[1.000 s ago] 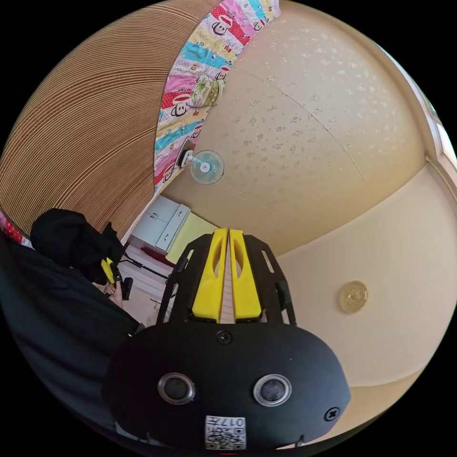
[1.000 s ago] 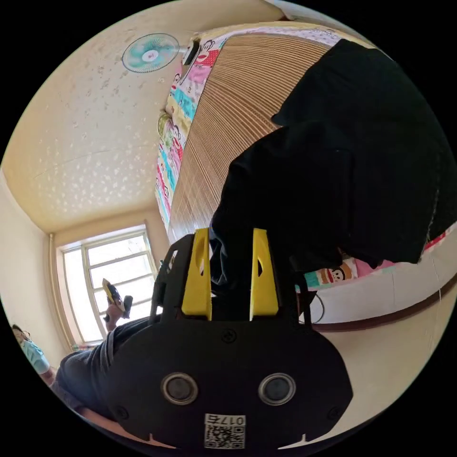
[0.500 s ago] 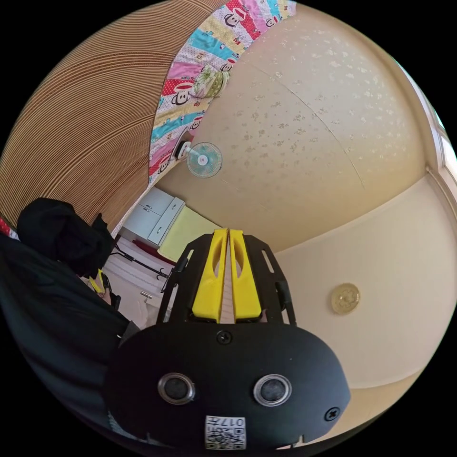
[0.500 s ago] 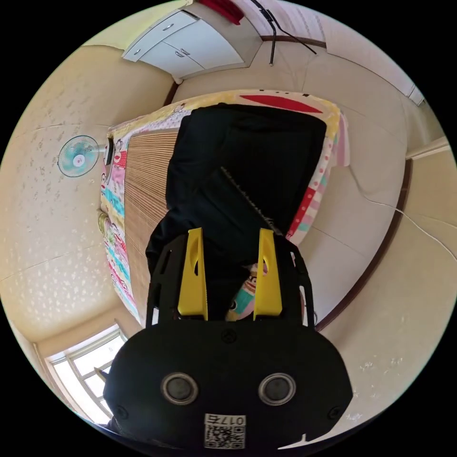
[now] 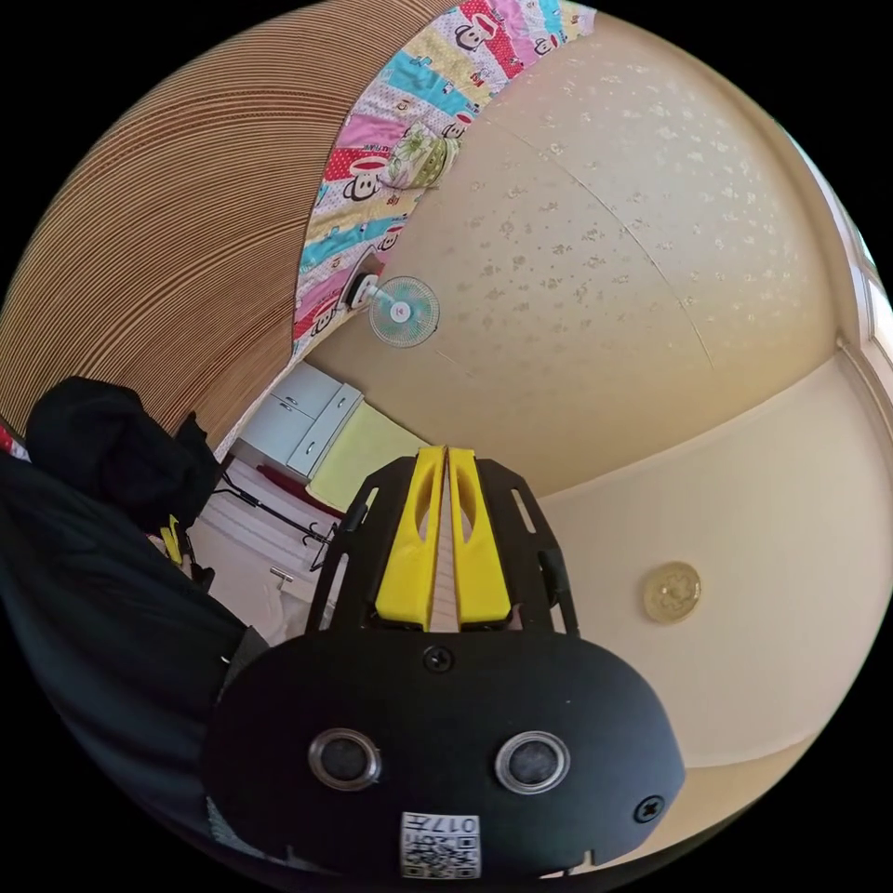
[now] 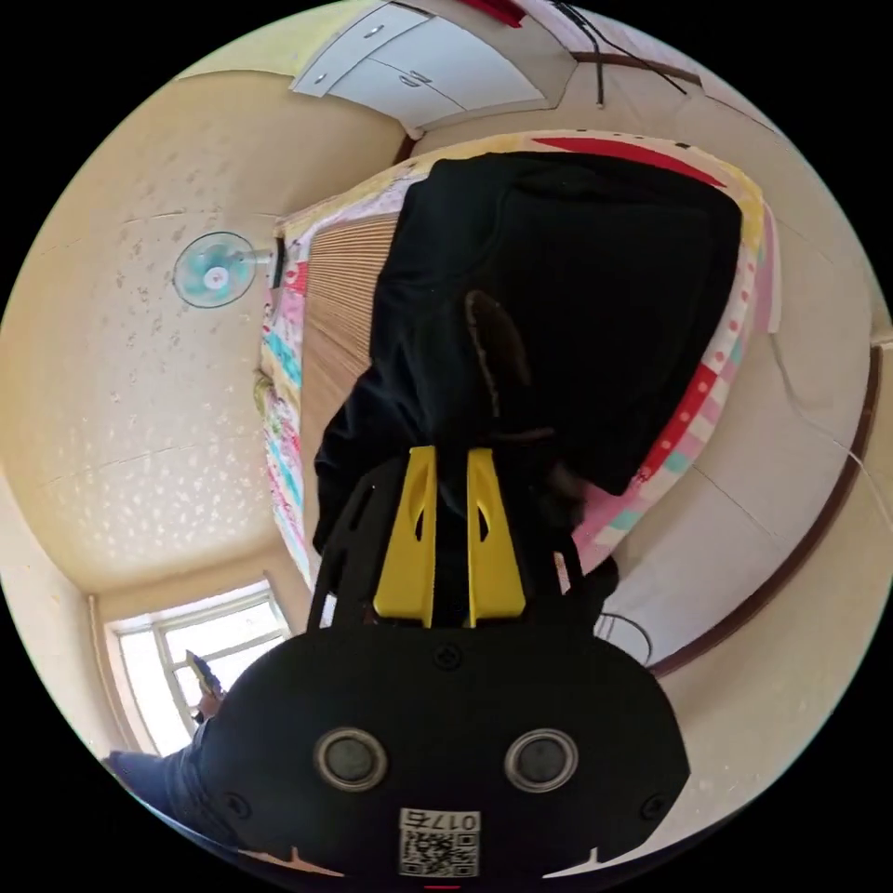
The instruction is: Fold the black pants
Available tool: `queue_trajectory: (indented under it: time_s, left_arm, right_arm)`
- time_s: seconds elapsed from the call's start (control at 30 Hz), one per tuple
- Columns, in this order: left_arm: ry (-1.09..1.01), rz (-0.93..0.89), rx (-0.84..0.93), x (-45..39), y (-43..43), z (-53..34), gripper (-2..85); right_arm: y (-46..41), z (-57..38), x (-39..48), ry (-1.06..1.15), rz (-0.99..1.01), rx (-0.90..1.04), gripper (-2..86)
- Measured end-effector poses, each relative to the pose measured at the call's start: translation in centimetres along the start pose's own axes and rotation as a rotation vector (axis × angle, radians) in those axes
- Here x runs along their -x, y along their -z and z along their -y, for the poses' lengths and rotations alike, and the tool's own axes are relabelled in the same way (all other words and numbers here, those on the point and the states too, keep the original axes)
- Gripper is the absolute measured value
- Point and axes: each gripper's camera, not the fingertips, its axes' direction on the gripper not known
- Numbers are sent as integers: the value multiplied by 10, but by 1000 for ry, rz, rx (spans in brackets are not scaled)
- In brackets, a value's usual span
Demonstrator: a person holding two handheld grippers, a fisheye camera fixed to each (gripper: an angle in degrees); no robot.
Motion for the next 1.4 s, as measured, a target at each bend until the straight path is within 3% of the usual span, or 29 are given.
queue_trajectory:
  time_s: [0.07, 0.33, 0.53, 0.6, 0.7, 0.77, 0.87, 0.9, 1.03, 1.13, 1.27, 1.33, 1.4]
  left_arm:
    - [-19, 16, 17, 8, -5, 0, -10]
    - [-265, 245, 250, 27, -63, -15, -4]
    - [-647, 629, 569, 42, -166, -79, 59]
    - [-841, 834, 674, 52, -207, -123, 101]
    - [-1114, 1088, 682, 68, -241, -180, 173]
    - [-1270, 1145, 656, 77, -250, -210, 203]
    - [-1398, 1133, 664, 89, -251, -240, 221]
    - [-1443, 1131, 591, 85, -242, -248, 218]
    - [-1598, 1058, 459, 65, -198, -275, 90]
    - [-1548, 833, 519, 42, -159, -276, 66]
    - [-1540, 508, 636, -5, -112, -267, 63]
    - [-1544, 348, 693, -27, -95, -261, 64]
    - [-1557, 120, 811, -51, -80, -255, 65]
  right_arm:
    - [-15, 2, 15, 116, 211, 28, 22]
    - [-86, -27, 180, 653, 392, 268, 39]
    - [-140, -85, 316, 945, 576, 393, 80]
    - [-156, -107, 353, 1010, 668, 441, 90]
    - [-190, -152, 412, 1111, 799, 552, 105]
    - [-218, -202, 459, 1218, 850, 639, 115]
    - [-246, -264, 507, 1318, 853, 670, 127]
    - [-251, -274, 515, 1332, 841, 661, 129]
    - [-260, -323, 554, 1534, 804, 620, 142]
    - [-246, -341, 569, 1656, 758, 532, 150]
    - [-219, -317, 555, 1632, 538, 195, 160]
    - [-224, -288, 548, 1518, 485, 153, 163]
    - [-245, -257, 546, 1400, 548, 265, 167]
